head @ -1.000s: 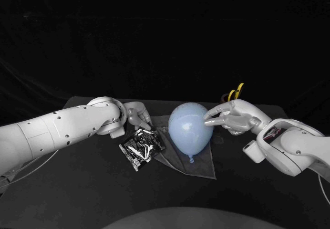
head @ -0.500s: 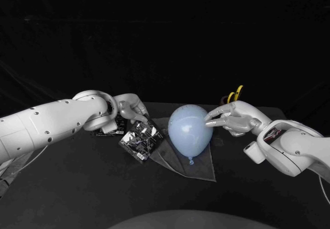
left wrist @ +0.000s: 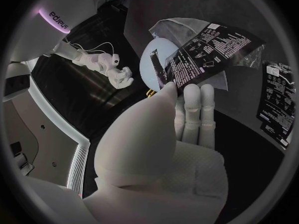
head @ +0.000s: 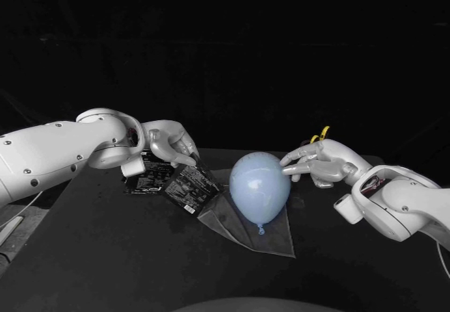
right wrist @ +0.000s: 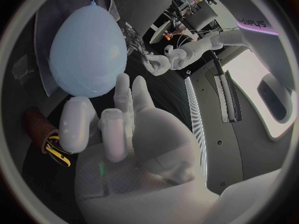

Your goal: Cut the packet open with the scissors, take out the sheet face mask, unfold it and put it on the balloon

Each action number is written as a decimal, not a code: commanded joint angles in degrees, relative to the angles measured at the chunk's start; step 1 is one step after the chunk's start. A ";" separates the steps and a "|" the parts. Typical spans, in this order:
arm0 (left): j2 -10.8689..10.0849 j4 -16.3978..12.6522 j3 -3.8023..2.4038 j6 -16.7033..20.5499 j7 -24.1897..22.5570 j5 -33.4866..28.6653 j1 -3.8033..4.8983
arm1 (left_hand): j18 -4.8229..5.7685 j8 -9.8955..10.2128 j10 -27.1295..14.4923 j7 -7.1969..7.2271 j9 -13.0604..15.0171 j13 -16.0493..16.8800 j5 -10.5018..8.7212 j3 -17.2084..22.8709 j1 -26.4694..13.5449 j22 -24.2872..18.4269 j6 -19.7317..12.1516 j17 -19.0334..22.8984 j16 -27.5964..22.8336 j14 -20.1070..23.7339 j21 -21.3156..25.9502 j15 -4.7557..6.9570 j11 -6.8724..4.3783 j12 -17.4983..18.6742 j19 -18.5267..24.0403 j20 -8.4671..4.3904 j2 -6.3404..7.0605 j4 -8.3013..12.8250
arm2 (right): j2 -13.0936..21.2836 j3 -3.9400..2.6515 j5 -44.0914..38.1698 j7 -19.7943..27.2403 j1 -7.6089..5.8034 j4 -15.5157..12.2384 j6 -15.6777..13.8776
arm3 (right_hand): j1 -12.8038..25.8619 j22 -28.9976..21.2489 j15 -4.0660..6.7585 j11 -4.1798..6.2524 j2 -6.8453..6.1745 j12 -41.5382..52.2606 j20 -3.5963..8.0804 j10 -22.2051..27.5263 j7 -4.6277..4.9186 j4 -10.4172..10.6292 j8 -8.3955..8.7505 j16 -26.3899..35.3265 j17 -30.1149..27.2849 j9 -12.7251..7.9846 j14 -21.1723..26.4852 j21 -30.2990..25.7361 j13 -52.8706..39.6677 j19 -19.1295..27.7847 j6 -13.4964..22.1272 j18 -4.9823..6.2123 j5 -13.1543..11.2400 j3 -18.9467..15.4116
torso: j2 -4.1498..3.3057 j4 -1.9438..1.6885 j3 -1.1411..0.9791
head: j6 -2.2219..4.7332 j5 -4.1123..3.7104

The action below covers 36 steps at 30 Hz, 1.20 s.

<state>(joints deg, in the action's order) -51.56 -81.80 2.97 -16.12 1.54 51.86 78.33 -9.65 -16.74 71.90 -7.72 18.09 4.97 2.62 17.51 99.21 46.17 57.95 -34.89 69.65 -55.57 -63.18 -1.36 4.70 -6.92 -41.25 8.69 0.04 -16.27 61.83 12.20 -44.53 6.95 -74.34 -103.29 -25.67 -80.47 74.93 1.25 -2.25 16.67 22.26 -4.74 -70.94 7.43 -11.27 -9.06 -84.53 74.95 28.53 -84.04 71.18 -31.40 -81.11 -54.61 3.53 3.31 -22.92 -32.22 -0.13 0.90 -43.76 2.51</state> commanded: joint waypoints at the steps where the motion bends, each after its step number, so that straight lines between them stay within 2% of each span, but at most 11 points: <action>1: -0.16 -0.06 -0.08 -6.53 -1.62 -5.48 1.16 | -0.80 -0.20 0.53 -0.11 0.60 0.04 0.16 0.33 0.08 -0.05 0.44 0.05 -0.33 0.19 -0.08 0.05 -0.28 -0.26 -0.01 0.05 0.41 0.04 | -0.57 -0.12 0.15 -0.24 -1.49 0.87 1.12 | -0.67 8.82 0.24 -0.23 0.22 -3.38 0.08 -0.54 0.08 0.54 0.59 0.38 2.85 0.08 -3.04 -0.56 2.29 -0.15 -0.50 0.58 -0.17 -0.44 | 0.21 -0.03 0.22 | 1.36 0.01; 2: -0.12 0.14 -0.08 -6.43 -1.79 -6.32 1.43 | -0.80 -0.55 0.58 -0.13 0.94 0.23 0.16 3.87 -1.58 -0.12 0.29 0.40 -0.22 0.06 -0.11 0.04 -0.27 -0.38 -0.13 0.06 1.83 0.37 | -0.86 -0.13 0.14 -0.42 -2.02 1.26 1.31 | -0.68 8.62 0.18 -0.29 0.24 -4.69 0.04 -0.86 0.18 0.84 0.85 1.23 1.30 0.06 -2.65 -1.21 3.20 0.09 -0.54 0.70 -0.23 -0.67 | 0.21 -0.03 0.20 | 1.40 0.01; 3: 0.00 0.42 -0.08 -6.12 -1.97 -7.35 1.68 | -0.80 -0.64 0.59 -0.13 1.02 0.28 0.15 4.56 -1.95 -0.14 0.25 0.46 -0.17 0.03 -0.13 0.04 -0.27 -0.41 -0.17 0.06 2.11 0.46 | -1.20 -0.13 0.12 -0.62 -2.56 1.71 1.54 | -0.68 8.49 0.15 -0.33 0.26 -5.43 0.02 -1.00 0.23 1.03 1.00 1.91 0.06 0.03 -2.34 -1.65 3.70 0.25 -0.56 0.79 -0.21 -0.80 | 0.27 -0.04 0.21 | 1.74 -0.03; 14: 4.37 4.05 -0.05 1.25 -4.73 -19.14 2.76 | -0.81 -1.30 0.50 -0.24 1.83 0.69 0.16 10.68 -5.21 -0.15 -0.22 0.91 0.17 0.03 -0.37 -0.05 -0.17 -0.66 -0.34 0.13 3.91 1.64 | -8.33 -0.46 -3.21 -3.15 -8.87 7.72 4.72 | 0.48 7.50 -1.27 -2.12 0.14 -16.08 -1.14 -0.12 1.43 5.38 2.52 3.64 -2.43 -0.76 -1.63 -4.94 11.45 1.44 -0.72 1.28 -0.39 -3.31 | 0.55 -0.13 0.36 | 4.73 -0.21; 21: 7.16 5.88 -0.05 7.43 -1.32 -25.56 2.82 | -0.85 -1.65 0.26 -0.70 2.50 1.09 0.16 16.51 -8.04 0.39 -0.60 1.25 0.60 -0.38 -1.54 -0.19 0.11 -0.92 -0.71 -0.25 5.69 4.10 | -13.77 -0.74 -6.46 -5.38 -10.59 11.69 6.90 | 3.45 6.33 -2.12 -3.10 -0.80 -18.61 -1.87 0.98 2.25 9.34 3.39 5.39 -5.34 -1.23 -0.41 -8.77 13.55 3.16 -0.19 1.93 -0.14 -3.67 | 0.56 -0.23 0.26 | 6.81 -0.68; 22: 7.56 6.15 -0.05 8.43 -0.65 -26.38 2.82 | -0.84 -1.71 0.24 -0.68 2.60 1.17 0.16 17.16 -8.59 0.42 -0.65 1.33 0.57 -0.32 -1.61 -0.20 0.11 -0.99 -0.64 -0.27 5.85 4.41 | -14.68 -0.78 -6.93 -5.78 -10.72 12.36 7.09 | 4.36 5.91 -2.46 -3.52 -1.62 -18.82 -2.16 2.15 2.62 10.30 3.77 5.89 -6.16 -1.38 0.01 -10.13 14.18 3.80 0.26 2.15 -0.09 -3.64 | 0.56 -0.23 0.26 | 6.81 -0.68; 27: 8.60 6.52 -0.06 12.42 0.03 -30.69 2.83 | -0.81 -1.92 0.11 -0.66 2.95 1.42 0.15 19.02 -10.26 0.48 -0.78 1.69 0.27 0.11 -1.74 -0.24 0.11 -1.20 -0.36 -0.28 6.25 5.58 | -17.42 -0.88 -7.92 -6.84 -11.01 14.52 7.63 | 7.28 3.56 -4.42 -5.49 -6.58 -18.47 -3.85 9.19 4.70 15.03 5.32 8.85 -11.75 -2.10 3.12 -17.69 18.22 7.67 3.53 3.37 -0.29 -3.37 | 0.41 -0.26 0.27 | 8.60 -1.41; 29: 8.69 6.50 -0.06 13.88 -0.78 -32.70 2.83 | -0.81 -1.96 0.08 -0.66 3.01 1.46 0.15 19.32 -10.54 0.49 -0.82 1.77 0.20 0.21 -1.74 -0.25 0.12 -1.24 -0.29 -0.27 6.29 5.82 | -17.91 -0.89 -7.39 -6.59 -11.04 15.10 7.05 | 7.59 1.71 -5.04 -6.30 -11.22 -18.28 -4.57 10.94 5.32 19.23 5.41 11.35 -16.36 -2.30 6.28 -23.52 20.09 10.93 5.23 4.30 -0.07 -0.99 | 0.43 -0.22 0.28 | 9.05 -1.64; 30: 8.65 6.47 -0.06 14.84 -1.47 -34.03 2.83 | -0.78 -2.01 0.06 -0.62 3.09 1.52 0.14 19.60 -10.89 0.48 -0.83 1.86 0.05 0.44 -1.72 -0.27 0.12 -1.29 -0.16 -0.24 6.30 6.01 | -18.05 -0.89 -6.31 -5.96 -11.02 15.42 6.05 | 6.92 -1.65 -5.80 -7.01 -20.24 -17.52 -5.43 12.56 5.96 28.32 4.84 15.79 -24.08 -2.25 12.26 -33.47 21.99 16.84 6.82 5.76 -0.60 10.34 | 0.44 -0.19 0.27 | 9.19 -1.70; 31: 8.59 6.44 -0.06 15.55 -2.16 -35.00 2.82 | -0.78 -2.04 0.04 -0.62 3.13 1.54 0.14 19.74 -11.07 0.48 -0.84 1.90 0.00 0.54 -1.70 -0.27 0.12 -1.32 -0.10 -0.22 6.31 6.12 | -18.04 -0.89 -4.97 -5.16 -10.98 15.66 4.92 | 7.56 -4.11 -6.09 -7.44 -21.89 -17.30 -5.77 13.22 6.17 28.12 5.05 21.08 -32.47 -2.20 18.46 -40.30 22.77 20.84 7.46 6.63 -0.60 12.78 | 0.44 -0.19 0.27 | 9.19 -1.70; 36: 7.96 6.07 -0.03 18.00 -6.06 -39.62 2.61 | -0.76 -2.14 0.10 -0.59 3.23 1.62 0.14 19.92 -11.52 0.47 -0.80 1.97 -0.04 0.67 -1.69 -0.28 0.10 -1.42 0.02 -0.17 6.35 6.31 | -17.12 -0.88 2.42 -0.58 -10.65 16.18 0.26 | 4.56 -9.63 -7.24 -7.39 -20.30 -14.70 -6.89 11.56 6.05 27.69 4.12 30.49 -39.43 -1.52 31.19 -49.57 24.19 29.00 6.00 6.51 -0.44 14.24 | 0.53 -0.24 0.23 | 10.01 -2.31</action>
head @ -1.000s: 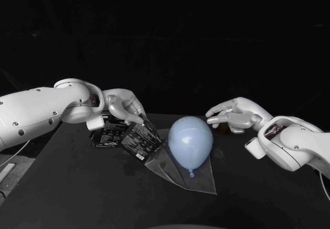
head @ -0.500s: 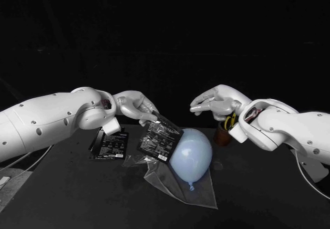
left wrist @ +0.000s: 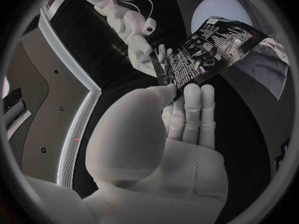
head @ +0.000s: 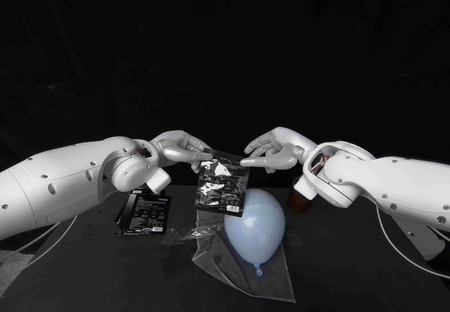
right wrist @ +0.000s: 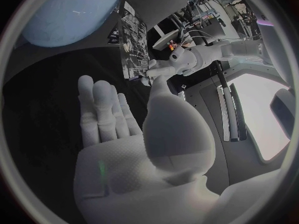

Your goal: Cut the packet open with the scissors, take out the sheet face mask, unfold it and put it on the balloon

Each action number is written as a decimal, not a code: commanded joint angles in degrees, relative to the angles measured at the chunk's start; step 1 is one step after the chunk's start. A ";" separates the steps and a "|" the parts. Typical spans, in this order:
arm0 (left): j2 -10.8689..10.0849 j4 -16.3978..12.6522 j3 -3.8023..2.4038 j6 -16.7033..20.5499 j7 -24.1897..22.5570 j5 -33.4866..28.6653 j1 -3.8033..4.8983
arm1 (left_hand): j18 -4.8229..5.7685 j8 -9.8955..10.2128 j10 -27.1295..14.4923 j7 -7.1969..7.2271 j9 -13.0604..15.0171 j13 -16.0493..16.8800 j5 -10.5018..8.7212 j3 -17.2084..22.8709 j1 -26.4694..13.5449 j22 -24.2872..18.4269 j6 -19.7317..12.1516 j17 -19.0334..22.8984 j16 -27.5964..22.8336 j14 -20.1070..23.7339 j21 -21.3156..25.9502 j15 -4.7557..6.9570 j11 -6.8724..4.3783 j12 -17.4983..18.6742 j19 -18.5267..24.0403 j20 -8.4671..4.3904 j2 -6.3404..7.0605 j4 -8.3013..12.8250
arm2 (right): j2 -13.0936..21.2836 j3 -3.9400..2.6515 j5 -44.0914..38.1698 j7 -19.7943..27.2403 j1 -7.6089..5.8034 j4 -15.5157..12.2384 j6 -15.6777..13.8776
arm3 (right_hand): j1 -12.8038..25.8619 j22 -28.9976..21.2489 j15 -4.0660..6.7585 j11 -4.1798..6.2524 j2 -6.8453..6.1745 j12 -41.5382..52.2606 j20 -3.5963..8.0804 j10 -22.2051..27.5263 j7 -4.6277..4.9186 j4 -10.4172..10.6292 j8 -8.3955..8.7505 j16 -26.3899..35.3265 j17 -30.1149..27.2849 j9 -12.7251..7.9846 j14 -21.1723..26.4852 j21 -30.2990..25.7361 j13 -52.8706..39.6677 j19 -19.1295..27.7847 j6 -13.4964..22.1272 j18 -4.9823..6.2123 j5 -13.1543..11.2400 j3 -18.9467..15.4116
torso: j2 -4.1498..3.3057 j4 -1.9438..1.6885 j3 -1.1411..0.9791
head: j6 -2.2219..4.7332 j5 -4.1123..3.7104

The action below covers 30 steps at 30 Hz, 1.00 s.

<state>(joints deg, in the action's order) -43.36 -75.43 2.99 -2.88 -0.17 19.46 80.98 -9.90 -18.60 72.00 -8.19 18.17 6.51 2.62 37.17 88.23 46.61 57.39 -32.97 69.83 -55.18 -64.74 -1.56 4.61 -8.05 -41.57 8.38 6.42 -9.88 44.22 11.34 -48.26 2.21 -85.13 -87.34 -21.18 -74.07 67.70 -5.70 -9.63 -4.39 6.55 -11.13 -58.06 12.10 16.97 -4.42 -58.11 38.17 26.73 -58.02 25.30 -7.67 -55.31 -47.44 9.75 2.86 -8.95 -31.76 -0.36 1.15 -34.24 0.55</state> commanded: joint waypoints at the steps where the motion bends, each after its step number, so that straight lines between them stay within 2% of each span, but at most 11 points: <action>1: -0.39 -0.38 -0.06 5.02 -5.18 -7.99 -0.11 | -0.51 -0.28 0.00 -0.12 3.16 0.08 0.13 0.27 -0.56 0.03 -0.23 0.04 -0.21 0.28 -0.13 -0.09 0.19 -0.29 0.33 0.14 -0.04 -0.08 | 0.73 -0.02 7.24 4.88 0.21 0.28 -4.58 | -2.44 -4.01 -0.56 -0.15 0.87 1.34 -0.71 -1.40 1.49 -0.29 -0.58 6.29 -4.23 0.34 7.22 -5.82 0.80 4.76 -1.36 0.39 -0.04 -0.09 | 0.08 0.03 -0.02 | 0.54 -0.32; 3: -0.67 -0.53 -0.05 5.45 -6.90 -9.53 -0.25 | -0.50 -0.29 0.00 -0.11 3.17 0.08 0.13 0.29 -0.59 0.03 -0.23 0.05 -0.22 0.29 -0.13 -0.09 0.18 -0.30 0.34 0.14 -0.06 -0.07 | 1.15 -0.01 9.10 5.96 0.37 0.38 -4.84 | -4.10 -8.17 -1.56 -0.60 1.19 1.53 -1.85 -0.87 1.57 -0.54 -0.43 12.22 -8.23 0.33 12.78 -10.88 1.81 8.19 -1.25 0.03 0.10 -0.89 | 0.08 0.07 0.00 | 0.62 -0.33; 5: -0.94 -0.65 -0.05 5.71 -8.54 -10.89 -0.36 | -0.50 -0.31 -0.01 -0.11 3.20 0.10 0.13 0.31 -0.70 0.03 -0.24 0.06 -0.22 0.33 -0.12 -0.10 0.19 -0.31 0.35 0.16 -0.10 -0.06 | 1.47 0.02 10.58 6.66 0.60 0.52 -4.69 | -4.66 -11.61 -2.58 -1.03 1.32 1.23 -2.70 -0.19 2.30 -0.30 -0.09 15.80 -11.06 0.27 15.35 -14.45 2.72 10.08 -0.74 0.12 -0.12 -1.73 | 0.08 0.09 -0.01 | 0.66 -0.31; 6: -1.06 -0.71 -0.05 5.80 -9.25 -11.41 -0.40 | -0.50 -0.31 -0.01 -0.11 3.21 0.10 0.12 0.32 -0.73 0.03 -0.24 0.06 -0.22 0.33 -0.12 -0.10 0.19 -0.31 0.36 0.16 -0.12 -0.05 | 1.58 0.03 11.22 6.93 0.79 0.60 -4.49 | -5.17 -13.60 -3.10 -1.77 0.98 0.89 -3.36 0.45 2.45 -0.29 0.20 18.18 -12.76 0.21 17.50 -16.48 3.26 11.29 -0.20 -0.02 -0.19 -2.16 | 0.08 0.10 -0.01 | 0.63 -0.29; 11: -1.46 -1.23 -0.05 5.21 -11.21 -12.70 -0.52 | -0.50 -0.34 -0.01 -0.09 3.24 0.12 0.13 0.36 -0.82 0.02 -0.25 0.06 -0.19 0.34 -0.12 -0.10 0.18 -0.33 0.36 0.17 -0.21 -0.02 | 1.72 0.08 13.58 7.39 2.09 0.98 -3.24 | -5.87 -20.11 -5.45 -3.22 -1.49 -0.74 -5.18 3.94 4.02 -0.10 0.76 25.18 -18.16 -0.36 23.49 -21.92 4.02 14.94 3.34 -0.38 -0.11 -1.89 | -0.06 0.03 -0.06 | 0.56 -0.17; 16: -1.46 -1.89 -0.05 4.11 -11.51 -12.18 -0.55 | -0.50 -0.35 -0.01 -0.09 3.25 0.12 0.12 0.37 -0.83 0.02 -0.25 0.06 -0.19 0.34 -0.12 -0.10 0.18 -0.33 0.36 0.18 -0.23 0.00 | 1.01 0.10 15.28 7.19 2.99 1.60 -2.38 | -5.45 -24.79 -6.44 -3.96 -3.88 -1.27 -5.34 6.08 4.61 0.02 0.66 27.55 -20.91 -0.79 25.36 -21.90 3.97 18.55 5.61 -1.36 -0.05 -1.14 | -0.07 0.06 -0.01 | 0.65 -0.18; 19: -1.25 -1.98 -0.05 4.19 -11.76 -12.05 -0.56 | -0.50 -0.35 -0.01 -0.09 3.26 0.13 0.12 0.38 -0.84 0.02 -0.26 0.06 -0.18 0.35 -0.12 -0.10 0.17 -0.34 0.37 0.18 -0.24 0.02 | 0.32 0.11 16.38 7.31 3.39 1.66 -1.99 | -5.44 -26.02 -6.56 -4.07 -4.05 -1.27 -5.36 6.59 4.68 0.02 0.63 27.84 -21.58 -0.88 25.53 -21.84 3.96 18.76 6.11 -1.44 -0.04 -1.00 | -0.07 0.10 0.00 | 0.65 -0.09; 25: -0.61 -1.80 -0.05 4.37 -12.13 -12.02 -0.56 | -0.50 -0.36 -0.03 -0.08 3.28 0.14 0.12 0.41 -0.88 0.02 -0.28 0.06 -0.17 0.37 -0.12 -0.10 0.17 -0.34 0.38 0.19 -0.29 0.08 | -1.18 0.12 18.24 7.63 4.17 1.55 -1.33 | -5.53 -28.74 -6.90 -4.25 -3.73 -1.13 -5.38 7.43 4.79 0.01 0.48 28.33 -22.85 -0.99 26.05 -21.91 3.93 20.32 6.78 -1.91 -0.05 -0.75 | 0.03 0.04 0.00 | 0.56 -0.28; 27: -0.42 -1.78 -0.05 4.37 -12.15 -12.03 -0.57 | -0.50 -0.36 -0.03 -0.08 3.28 0.14 0.12 0.41 -0.88 0.02 -0.28 0.06 -0.17 0.37 -0.12 -0.10 0.17 -0.34 0.38 0.19 -0.29 0.08 | -1.57 0.12 18.96 7.85 4.36 1.42 -1.36 | -5.59 -29.47 -6.90 -4.24 -2.92 -0.88 -5.38 7.30 4.82 -0.04 0.32 28.27 -23.14 -0.95 25.93 -21.84 3.88 20.55 6.59 -1.93 -0.07 -0.45 | 0.05 0.02 -0.01 | 0.62 -0.32; 28: -0.34 -1.77 -0.05 4.35 -12.13 -12.03 -0.57 | -0.50 -0.37 -0.05 -0.08 3.30 0.14 0.12 0.42 -0.91 0.02 -0.30 0.06 -0.16 0.38 -0.12 -0.10 0.18 -0.34 0.38 0.20 -0.33 0.11 | -1.75 0.12 19.48 8.02 4.44 1.38 -1.48 | -5.79 -29.97 -6.84 -4.17 -1.51 -0.56 -5.37 6.93 4.78 -0.16 0.10 28.11 -23.32 -0.87 25.65 -21.78 3.83 20.53 6.19 -1.88 -0.10 0.09 | 0.06 0.00 -0.02 | 0.65 -0.34; 30: -0.11 -1.80 -0.05 4.32 -12.10 -12.04 -0.57 | -0.50 -0.37 -0.05 -0.08 3.30 0.14 0.12 0.42 -0.91 0.02 -0.30 0.06 -0.16 0.38 -0.12 -0.10 0.18 -0.34 0.38 0.20 -0.33 0.11 | -2.08 0.12 21.18 8.50 4.58 1.27 -1.83 | -6.37 -30.54 -6.70 -4.03 -0.22 -0.11 -5.36 6.31 4.76 -0.34 -0.26 27.83 -23.50 -0.73 25.09 -21.73 3.77 20.42 5.49 -1.77 -0.13 0.48 | 0.08 0.01 -0.01 | 0.74 -0.37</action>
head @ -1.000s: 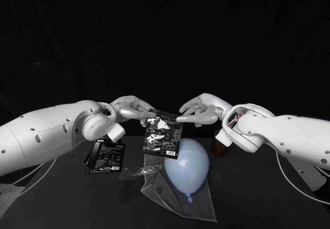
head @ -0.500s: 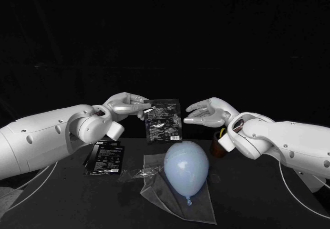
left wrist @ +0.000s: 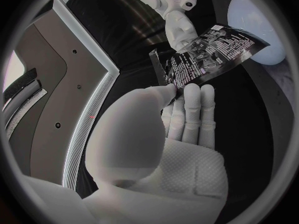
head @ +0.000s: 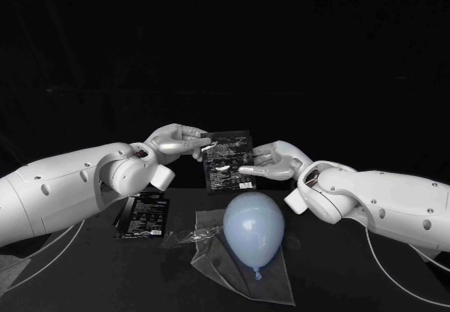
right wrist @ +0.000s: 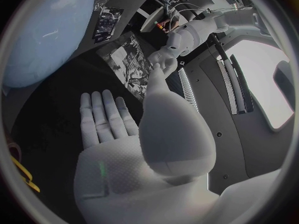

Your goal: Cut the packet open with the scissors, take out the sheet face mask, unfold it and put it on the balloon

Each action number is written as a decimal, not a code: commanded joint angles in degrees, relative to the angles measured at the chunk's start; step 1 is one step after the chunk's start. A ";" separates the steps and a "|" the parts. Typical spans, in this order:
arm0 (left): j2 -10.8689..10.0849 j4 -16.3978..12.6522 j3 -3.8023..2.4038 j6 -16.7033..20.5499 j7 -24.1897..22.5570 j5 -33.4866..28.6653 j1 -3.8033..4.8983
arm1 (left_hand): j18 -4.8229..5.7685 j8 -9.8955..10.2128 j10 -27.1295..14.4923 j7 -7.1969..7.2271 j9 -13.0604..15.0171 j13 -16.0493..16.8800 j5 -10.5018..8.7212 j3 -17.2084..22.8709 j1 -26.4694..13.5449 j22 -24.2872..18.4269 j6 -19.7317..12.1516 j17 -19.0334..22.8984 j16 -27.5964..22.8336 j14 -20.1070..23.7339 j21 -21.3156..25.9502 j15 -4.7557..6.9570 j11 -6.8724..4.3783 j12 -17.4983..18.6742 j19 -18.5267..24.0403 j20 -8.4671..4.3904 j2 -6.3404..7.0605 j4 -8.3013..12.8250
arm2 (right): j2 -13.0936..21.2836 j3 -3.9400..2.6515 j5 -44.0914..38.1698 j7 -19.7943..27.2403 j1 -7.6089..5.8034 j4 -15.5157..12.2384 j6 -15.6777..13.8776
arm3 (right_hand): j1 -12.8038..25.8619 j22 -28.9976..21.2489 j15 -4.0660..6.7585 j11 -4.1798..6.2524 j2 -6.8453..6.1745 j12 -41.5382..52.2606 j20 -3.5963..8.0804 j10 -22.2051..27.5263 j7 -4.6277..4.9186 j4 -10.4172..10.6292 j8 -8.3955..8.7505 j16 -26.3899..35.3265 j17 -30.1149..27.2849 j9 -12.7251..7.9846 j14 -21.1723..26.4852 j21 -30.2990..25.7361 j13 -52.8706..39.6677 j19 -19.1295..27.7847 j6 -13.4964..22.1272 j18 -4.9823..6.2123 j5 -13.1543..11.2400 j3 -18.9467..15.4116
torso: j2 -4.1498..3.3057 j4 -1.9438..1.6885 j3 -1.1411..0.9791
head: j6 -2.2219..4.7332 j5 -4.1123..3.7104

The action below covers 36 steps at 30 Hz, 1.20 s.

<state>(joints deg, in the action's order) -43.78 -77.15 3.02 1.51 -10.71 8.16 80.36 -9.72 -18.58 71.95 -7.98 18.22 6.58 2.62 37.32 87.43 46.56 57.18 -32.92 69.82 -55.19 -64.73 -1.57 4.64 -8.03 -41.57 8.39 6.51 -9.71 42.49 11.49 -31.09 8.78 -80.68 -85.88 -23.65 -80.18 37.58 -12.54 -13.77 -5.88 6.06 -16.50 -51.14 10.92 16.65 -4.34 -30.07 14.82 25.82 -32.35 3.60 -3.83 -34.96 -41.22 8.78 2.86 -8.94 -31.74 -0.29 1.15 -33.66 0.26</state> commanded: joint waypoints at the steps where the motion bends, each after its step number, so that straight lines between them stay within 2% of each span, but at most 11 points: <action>1: 0.41 -0.09 -0.08 -0.05 -1.55 -0.75 0.05 | -0.68 -0.39 -0.01 -0.30 3.25 0.08 0.13 0.28 -0.12 0.07 -0.11 0.01 -0.15 0.40 -0.13 -0.08 0.15 -0.36 0.39 0.19 -0.42 -0.05 | -0.44 -0.03 4.82 2.18 0.18 -0.24 0.49 | -1.63 -0.99 0.56 0.50 2.99 1.36 0.06 -2.32 5.62 -0.41 -1.27 -0.92 -0.21 0.53 -1.99 0.06 -0.26 -0.28 -2.46 -0.53 -0.10 1.02 | 0.07 -0.06 0.01 | 0.21 -0.09; 7: 0.87 -0.20 -0.06 0.61 -1.56 -0.98 0.03 | -0.58 -0.52 -0.45 -0.38 3.65 0.22 0.14 0.62 -1.02 -0.26 -0.58 0.65 -1.48 2.27 0.60 -0.32 0.29 -0.37 1.35 0.45 -0.64 0.73 | -0.51 -0.03 8.63 4.31 0.42 -0.75 -0.13 | -10.06 -3.70 4.04 5.15 11.22 5.47 0.25 -12.61 0.88 -2.04 -5.50 -3.16 -0.89 1.63 -10.76 0.17 -0.49 -1.94 -11.48 1.85 -0.07 4.61 | 0.04 0.00 0.01 | 0.46 -0.17; 11: 1.03 -0.26 -0.03 1.22 -1.82 -1.91 -0.05 | -0.56 -0.63 -0.72 -0.44 3.93 0.33 0.13 0.80 -1.66 -0.56 -0.88 1.21 -2.44 3.16 1.19 -0.45 0.38 -0.41 1.99 0.71 -0.82 1.31 | -0.33 -0.03 10.08 5.77 0.57 -1.12 -1.25 | -16.88 -4.30 6.39 7.87 13.93 6.27 1.83 -18.75 -1.83 -4.37 -7.39 -3.43 -0.88 2.09 -17.83 1.03 -0.21 -4.97 -15.90 2.06 -0.08 9.74 | 0.05 0.03 -0.02 | 0.53 -0.20; 15: 1.21 -0.41 0.05 2.31 -2.30 -3.67 -0.17 | -0.45 -0.76 -0.93 -0.44 4.24 0.44 0.12 0.91 -2.47 -1.13 -1.15 2.16 -4.31 4.77 2.29 -0.70 0.46 -0.47 3.01 1.10 -0.94 1.69 | -0.14 -0.03 11.26 7.07 0.85 -1.79 -3.08 | -18.11 -4.15 7.88 9.06 13.18 6.26 3.14 -23.14 -2.72 -4.94 -8.84 -1.99 -1.32 2.95 -22.89 2.24 -0.04 -8.11 -17.77 1.94 -0.03 13.80 | 0.07 -0.01 -0.05 | 0.70 -0.22; 17: 1.32 -0.59 0.13 3.24 -2.68 -4.56 -0.31 | -0.17 -0.71 -1.61 -0.77 4.49 0.37 0.12 0.93 -3.35 -2.23 -1.78 3.94 -7.87 7.67 4.38 -1.34 0.84 -0.19 4.71 1.79 -0.78 1.96 | -0.02 -0.04 11.42 7.55 0.96 -2.19 -4.38 | -16.67 -3.96 8.43 9.61 10.14 4.70 3.69 -25.62 -3.25 -4.41 -9.58 1.11 -1.90 3.58 -26.25 2.79 0.07 -9.62 -18.34 1.86 -0.10 18.87 | 0.07 -0.05 -0.08 | 0.84 -0.20; 22: 1.34 -1.22 0.27 4.87 -3.34 -5.34 -0.83 | 1.79 0.34 -4.67 -1.80 4.33 -0.41 0.11 -2.58 -5.79 -6.50 -3.97 8.04 -15.99 15.93 12.29 -4.02 2.35 1.40 10.43 4.21 2.77 2.06 | 0.57 -0.05 11.82 8.63 1.14 -3.10 -8.06 | -14.34 -3.83 8.61 9.80 7.31 3.18 3.81 -27.21 -3.35 -4.44 -10.24 3.75 -1.86 4.26 -28.25 2.92 0.00 -10.12 -18.54 1.82 -0.14 24.92 | 0.07 -0.03 0.00 | 1.08 -0.43; 26: 1.15 -1.72 0.33 6.25 -3.93 -5.38 -1.70 | 4.02 3.89 -9.78 -4.22 2.39 -2.12 0.13 -7.07 -8.11 -15.23 -8.59 12.01 -22.57 23.49 26.26 -7.17 5.06 3.87 16.75 8.05 7.10 0.95 | 1.08 -0.06 12.33 9.21 1.19 -3.60 -9.71 | -11.86 -3.66 8.63 9.74 5.28 2.10 3.81 -28.06 -3.41 -5.19 -10.68 5.49 -1.52 4.78 -29.32 2.95 -0.05 -10.21 -18.53 1.82 -0.24 29.87 | 0.04 -0.03 0.00 | 1.32 -0.44; 28: 1.00 -1.95 0.34 7.01 -4.01 -5.23 -2.29 | 5.13 5.15 -12.68 -4.93 1.67 -2.71 0.15 -10.19 -8.37 -19.13 -10.67 13.69 -24.94 26.20 32.10 -8.45 6.08 4.13 18.61 8.26 7.92 0.43 | 1.32 -0.06 12.52 9.48 1.21 -3.82 -10.40 | -9.96 -3.51 8.60 9.80 4.10 1.49 3.82 -28.49 -3.37 -6.18 -10.95 6.46 -1.14 5.13 -29.82 2.96 -0.08 -10.18 -18.43 1.83 -0.07 32.82 | 0.05 -0.01 -0.01 | 1.45 -0.50; 31: 0.78 -2.22 0.38 8.05 -4.01 -4.86 -3.21 | 5.81 6.83 -16.36 -4.73 0.68 -2.85 0.03 -17.01 -7.54 -23.85 -13.87 16.15 -27.51 27.61 38.03 -9.63 7.58 3.92 16.59 8.30 7.69 -0.64 | 1.61 -0.07 12.71 9.71 1.22 -3.95 -11.16 | -7.62 -3.27 8.58 9.75 3.23 0.89 3.83 -28.93 -3.35 -7.63 -11.26 7.39 -0.58 5.55 -30.35 3.02 -0.12 -10.17 -18.33 1.83 -0.05 35.86 | 0.03 -0.04 -0.05 | 1.69 -0.62; 32: 0.68 -2.34 0.40 8.48 -4.01 -4.69 -3.60 | 5.88 7.16 -17.66 -4.57 0.43 -2.52 -0.02 -22.33 -5.68 -26.01 -14.82 17.53 -28.84 27.50 40.52 -9.71 8.87 3.16 14.81 8.33 6.07 -1.33 | 1.71 -0.07 12.77 9.76 1.23 -3.96 -11.42 | -7.62 -3.27 8.58 9.75 3.23 0.89 3.83 -28.93 -3.35 -7.63 -11.26 7.39 -0.58 5.55 -30.35 3.02 -0.12 -10.17 -18.33 1.83 -0.05 35.86 | 0.03 -0.04 -0.05 | 1.70 -0.63; 36: 0.33 -2.79 0.43 9.79 -3.94 -3.68 -5.00 | 5.85 7.58 -19.78 -5.39 -0.11 -2.70 0.10 -33.99 -0.36 -29.99 -16.51 20.45 -31.56 25.95 45.03 -10.11 8.33 1.48 11.16 8.26 2.52 -4.30 | 2.00 -0.08 12.91 9.83 1.24 -3.86 -11.95 | -6.06 -3.05 8.61 9.78 2.88 0.56 3.83 -29.23 -3.35 -8.84 -11.49 7.98 -0.14 5.84 -30.63 3.09 -0.16 -10.15 -18.27 1.82 -0.06 37.62 | -0.01 -0.02 0.00 | 2.05 -0.84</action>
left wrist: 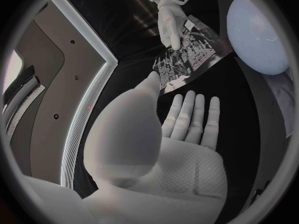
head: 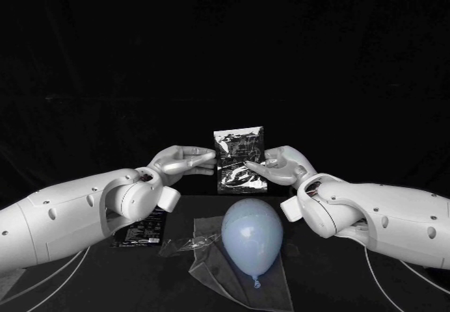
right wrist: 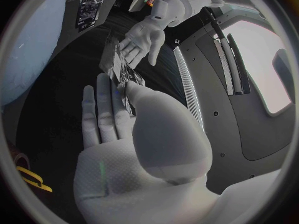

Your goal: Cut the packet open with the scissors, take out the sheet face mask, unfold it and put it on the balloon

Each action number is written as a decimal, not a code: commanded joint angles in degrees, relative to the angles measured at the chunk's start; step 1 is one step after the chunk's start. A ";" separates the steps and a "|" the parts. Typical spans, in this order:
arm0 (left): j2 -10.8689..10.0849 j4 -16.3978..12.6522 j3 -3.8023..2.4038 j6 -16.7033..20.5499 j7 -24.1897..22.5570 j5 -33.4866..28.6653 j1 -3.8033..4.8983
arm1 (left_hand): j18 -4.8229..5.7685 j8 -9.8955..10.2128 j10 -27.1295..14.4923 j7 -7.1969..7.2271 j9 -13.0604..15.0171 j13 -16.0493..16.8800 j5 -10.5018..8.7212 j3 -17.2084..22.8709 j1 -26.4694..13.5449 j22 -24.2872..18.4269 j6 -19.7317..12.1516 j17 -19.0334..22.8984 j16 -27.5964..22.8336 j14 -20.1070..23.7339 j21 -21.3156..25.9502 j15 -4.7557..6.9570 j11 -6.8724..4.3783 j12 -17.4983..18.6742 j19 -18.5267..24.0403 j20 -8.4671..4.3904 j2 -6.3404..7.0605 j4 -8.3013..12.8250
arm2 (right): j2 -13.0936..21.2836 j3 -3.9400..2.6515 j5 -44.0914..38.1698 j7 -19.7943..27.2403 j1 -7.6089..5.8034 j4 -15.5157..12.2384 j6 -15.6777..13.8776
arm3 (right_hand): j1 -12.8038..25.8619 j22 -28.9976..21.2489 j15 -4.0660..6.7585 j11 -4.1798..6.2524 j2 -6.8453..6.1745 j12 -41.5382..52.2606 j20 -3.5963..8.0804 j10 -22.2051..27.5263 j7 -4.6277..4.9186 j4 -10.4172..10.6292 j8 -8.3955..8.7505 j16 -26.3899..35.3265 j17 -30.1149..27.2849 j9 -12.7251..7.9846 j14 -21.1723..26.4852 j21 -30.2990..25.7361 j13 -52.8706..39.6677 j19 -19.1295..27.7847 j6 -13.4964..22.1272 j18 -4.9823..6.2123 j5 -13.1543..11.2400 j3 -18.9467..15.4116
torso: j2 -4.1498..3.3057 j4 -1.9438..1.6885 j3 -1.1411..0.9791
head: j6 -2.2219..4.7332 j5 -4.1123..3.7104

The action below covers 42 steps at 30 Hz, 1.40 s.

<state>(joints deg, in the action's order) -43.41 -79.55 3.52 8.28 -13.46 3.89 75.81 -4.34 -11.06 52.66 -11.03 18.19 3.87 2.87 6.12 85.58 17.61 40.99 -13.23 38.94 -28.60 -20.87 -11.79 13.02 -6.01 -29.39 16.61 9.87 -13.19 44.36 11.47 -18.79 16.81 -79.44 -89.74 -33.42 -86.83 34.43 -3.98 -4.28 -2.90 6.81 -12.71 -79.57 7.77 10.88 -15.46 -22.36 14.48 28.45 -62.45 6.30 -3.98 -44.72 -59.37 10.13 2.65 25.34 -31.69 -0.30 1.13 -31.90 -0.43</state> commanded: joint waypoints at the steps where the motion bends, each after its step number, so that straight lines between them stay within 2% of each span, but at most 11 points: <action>1: -0.09 -0.47 -0.06 3.34 -1.14 0.90 -0.72 | 0.39 -0.08 -0.87 -2.69 -0.16 -0.01 -0.14 -4.84 2.94 -1.96 -0.36 1.48 -1.37 -1.47 2.17 0.18 -0.16 -1.09 -2.08 0.04 -1.54 -1.69 | 0.19 -0.06 0.62 1.81 0.00 0.03 -2.24 | 0.60 0.10 0.05 0.29 -0.10 -0.19 0.03 -0.80 -0.19 -3.06 -0.38 0.27 0.19 3.22 -0.53 0.39 -0.01 -0.39 -0.11 0.47 0.15 3.34 | -0.07 -0.01 0.03 | 0.31 -0.19; 4: -0.06 -0.54 -0.05 4.37 -0.93 1.88 -1.54 | 0.33 -0.22 -1.18 -3.41 -0.19 -0.04 -0.15 -5.50 4.25 -2.53 -0.28 1.96 -1.94 -1.65 2.77 0.24 -0.32 -1.39 -2.70 0.01 -2.24 -1.95 | 0.33 -0.06 0.66 1.84 0.01 0.09 -2.29 | 1.36 0.21 0.04 0.29 -0.19 -0.35 0.04 -0.92 -0.18 -3.69 -0.46 0.57 0.42 3.35 -0.64 0.42 -0.03 -0.35 -0.04 0.46 0.15 4.14 | -0.04 -0.02 0.04 | 0.50 -0.26; 7: 0.13 -0.41 -0.04 5.01 -0.90 2.36 -1.98 | 0.31 -0.35 -1.38 -3.71 -0.21 -0.04 -0.15 -5.87 5.08 -2.96 -0.20 2.31 -2.36 -1.70 3.25 0.20 -0.32 -1.64 -3.12 0.00 -2.73 -2.11 | 0.41 -0.06 0.66 1.83 0.01 0.07 -2.15 | 1.36 0.21 0.04 0.29 -0.19 -0.35 0.04 -0.92 -0.18 -3.69 -0.46 0.57 0.42 3.35 -0.64 0.42 -0.03 -0.35 -0.04 0.46 0.15 4.14 | -0.03 -0.03 0.04 | 0.68 -0.31; 11: 0.55 0.05 -0.03 6.16 -1.17 3.36 -2.44 | 0.39 -0.44 -2.89 -2.72 -0.35 -0.09 -0.14 -7.18 6.33 -4.07 -0.45 3.54 -4.47 0.31 4.64 -0.51 0.22 -1.75 -3.41 0.00 -2.97 -2.66 | 0.58 -0.06 0.16 1.68 0.02 -0.16 -1.68 | 1.82 0.29 0.02 0.27 -0.24 -0.46 0.03 -0.95 -0.16 -4.13 -0.50 0.77 0.57 3.43 -0.67 0.43 -0.03 -0.30 0.02 0.46 0.15 4.62 | -0.05 0.04 0.04 | 1.02 -0.29; 15: 0.98 0.41 -0.03 6.26 -1.66 3.37 -2.59 | 0.41 -1.09 -2.47 -2.66 -0.20 0.05 -0.14 -7.97 6.49 -4.66 0.51 3.95 -4.97 0.12 5.35 -0.42 0.02 -2.51 -3.72 0.00 -3.37 -3.10 | 0.67 -0.06 -0.86 1.31 0.05 -0.39 -1.01 | 2.33 0.38 -0.01 0.24 -0.26 -0.61 0.02 -0.95 -0.13 -4.61 -0.54 1.00 0.73 3.51 -0.68 0.44 -0.03 -0.22 0.09 0.45 0.15 5.14 | -0.06 0.05 0.01 | 1.12 -0.21; 19: 1.39 0.48 -0.04 5.92 -2.81 2.31 -2.64 | 0.38 -2.25 -0.79 -2.34 0.02 0.14 -0.15 -8.50 6.81 -5.31 2.65 4.33 -5.28 -1.07 6.08 0.03 -0.59 -3.71 -4.22 0.00 -4.66 -3.13 | 0.65 -0.06 -1.92 0.82 0.15 -0.43 -0.57 | 2.33 0.38 -0.01 0.24 -0.26 -0.61 0.02 -0.95 -0.13 -4.61 -0.54 1.00 0.73 3.51 -0.68 0.44 -0.03 -0.22 0.09 0.45 0.15 5.14 | -0.06 0.06 0.03 | 1.12 -0.20; 22: 1.78 0.50 -0.05 5.50 -4.25 1.36 -2.67 | 0.34 -3.21 1.16 -0.85 0.08 0.11 -0.16 -8.89 7.23 -5.86 4.88 4.66 -5.60 -2.78 6.71 0.51 -1.12 -4.50 -4.63 -0.01 -5.85 -3.11 | 0.59 -0.06 -3.00 0.33 0.29 -0.46 -0.24 | 2.57 0.43 -0.02 0.23 -0.29 -0.67 0.01 -0.96 -0.11 -4.87 -0.57 1.10 0.81 3.55 -0.70 0.44 -0.03 -0.17 0.12 0.45 0.15 5.36 | -0.06 0.04 0.03 | 0.98 -0.06; 25: 2.14 0.50 -0.06 4.94 -5.33 0.78 -2.68 | 0.28 -3.57 2.52 -0.14 -0.02 0.04 -0.15 -9.23 7.53 -6.25 6.24 4.89 -5.94 -4.17 7.15 0.91 -1.56 -4.77 -4.89 -0.03 -6.59 -3.13 | 0.53 -0.06 -3.87 0.00 0.47 -0.52 -0.02 | 2.74 0.47 -0.01 0.22 -0.32 -0.71 0.01 -0.96 -0.10 -5.06 -0.59 1.16 0.87 3.59 -0.73 0.45 -0.04 -0.15 0.14 0.45 0.15 5.51 | -0.08 0.05 0.03 | 0.89 -0.07; 32: 2.96 0.47 -0.08 2.85 -6.26 0.44 -2.69 | -0.04 -3.64 5.73 -0.09 -0.85 -0.15 -0.13 -10.43 8.80 -7.25 9.24 5.47 -7.43 -8.53 8.12 2.23 -3.06 -4.26 -6.18 -0.05 -8.29 -3.26 | 0.38 -0.05 -5.65 -0.66 0.77 -0.60 0.28 | 2.94 0.52 -0.01 0.22 -0.32 -0.76 0.01 -0.99 -0.09 -5.32 -0.61 1.24 0.96 3.63 -0.78 0.47 -0.04 -0.13 0.15 0.46 0.14 5.72 | -0.06 0.03 0.02 | 0.65 -0.06; 39: 3.59 0.67 -0.09 2.00 -6.51 1.03 -2.69 | -0.32 -3.75 7.57 1.13 -1.34 -0.21 -0.12 -9.31 11.75 -7.77 11.29 5.75 -8.62 -10.11 8.61 2.66 -3.66 -3.58 -6.87 -0.11 -10.73 -3.09 | 0.34 -0.05 -6.74 -1.04 0.86 -1.02 0.50 | 2.94 0.52 -0.01 0.22 -0.32 -0.76 0.01 -0.99 -0.09 -5.32 -0.61 1.24 0.96 3.63 -0.78 0.47 -0.04 -0.13 0.15 0.46 0.14 5.72 | -0.03 0.06 0.02 | 0.60 -0.04; 42: 3.82 0.71 -0.10 1.55 -6.44 1.54 -2.68 | -0.58 -3.99 8.62 1.63 -1.45 -0.27 -0.11 -7.80 14.23 -7.99 12.47 5.79 -8.92 -11.00 8.83 2.99 -4.16 -3.22 -7.09 -0.18 -12.12 -2.77 | 0.31 -0.05 -7.08 -1.16 0.87 -1.21 0.55 | 3.09 0.57 -0.01 0.22 -0.32 -0.79 0.01 -1.02 -0.09 -5.49 -0.64 1.30 1.01 3.66 -0.81 0.48 -0.05 -0.12 0.16 0.46 0.15 5.85 | -0.01 0.04 0.01 | 0.59 -0.02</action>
<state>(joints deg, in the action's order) -39.77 -78.78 3.50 11.77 -18.47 5.07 73.08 -4.34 -14.87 61.04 -9.37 16.77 3.65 2.87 -1.90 99.34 9.64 53.22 -7.52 30.30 -39.37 -12.19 -8.81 8.83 -9.42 -36.07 16.38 -2.18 -15.97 44.73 11.47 -23.96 15.80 -78.58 -90.81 -33.94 -83.57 34.91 -3.98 -4.12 -3.69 6.29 -12.71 -80.35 7.89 7.34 -15.88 -21.30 15.46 29.61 -62.85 6.53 -3.98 -44.71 -59.23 9.44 2.65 28.96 -31.73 -0.25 1.15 -31.29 -0.46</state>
